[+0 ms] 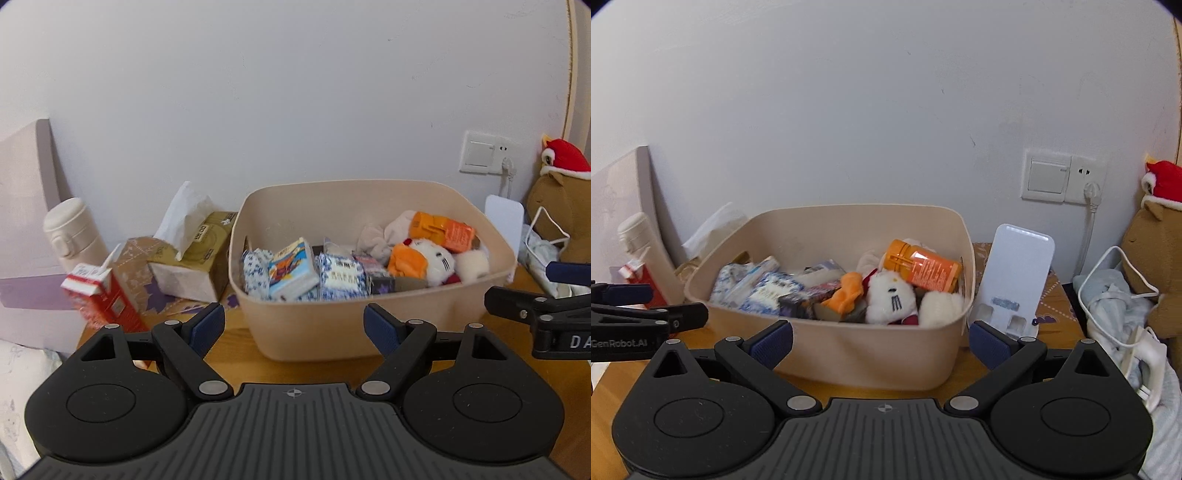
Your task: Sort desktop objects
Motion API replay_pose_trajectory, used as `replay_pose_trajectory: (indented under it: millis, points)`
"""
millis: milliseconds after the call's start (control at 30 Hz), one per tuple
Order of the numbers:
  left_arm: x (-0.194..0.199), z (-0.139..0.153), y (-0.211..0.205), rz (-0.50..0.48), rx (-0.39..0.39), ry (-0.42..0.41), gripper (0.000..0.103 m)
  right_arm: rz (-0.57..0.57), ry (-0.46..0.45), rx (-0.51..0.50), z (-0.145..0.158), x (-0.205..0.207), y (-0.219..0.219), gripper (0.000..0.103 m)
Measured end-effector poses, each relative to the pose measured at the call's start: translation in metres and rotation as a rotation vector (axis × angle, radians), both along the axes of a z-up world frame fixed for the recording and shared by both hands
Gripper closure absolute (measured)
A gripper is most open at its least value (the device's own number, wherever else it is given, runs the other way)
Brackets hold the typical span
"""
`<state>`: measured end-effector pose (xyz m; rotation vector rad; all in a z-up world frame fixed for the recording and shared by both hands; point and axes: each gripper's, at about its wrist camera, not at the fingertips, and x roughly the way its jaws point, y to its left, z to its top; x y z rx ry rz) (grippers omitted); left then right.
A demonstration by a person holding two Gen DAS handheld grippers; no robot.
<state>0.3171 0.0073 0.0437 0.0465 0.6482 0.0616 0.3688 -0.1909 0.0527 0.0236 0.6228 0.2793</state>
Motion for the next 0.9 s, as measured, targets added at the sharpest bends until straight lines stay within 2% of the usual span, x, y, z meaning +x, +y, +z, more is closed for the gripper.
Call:
replay_pose_trajectory:
  millis: [133, 367, 500, 800, 900]
  points:
    - [-0.030, -0.001, -0.004, -0.008, 0.003, -0.021, 0.019, 0.010, -0.010, 0.033, 0.004, -0.031, -0.006, 0.000]
    - [-0.082, -0.006, -0.005, -0.026, 0.005, -0.035, 0.019, -0.003, -0.050, 0.004, 0.011, -0.092, -0.013, 0.000]
    - [-0.109, -0.009, -0.004, -0.011, 0.003, -0.031, 0.019, -0.009, -0.075, -0.003, 0.013, -0.123, -0.013, 0.000]
    - [-0.170, -0.010, 0.006, 0.031, -0.072, -0.017, 0.018, -0.018, -0.074, -0.011, 0.011, -0.186, -0.014, 0.000]
    - [-0.191, -0.013, 0.004, 0.044, -0.046, -0.021, 0.018, -0.016, -0.061, -0.019, 0.006, -0.206, -0.017, 0.000]
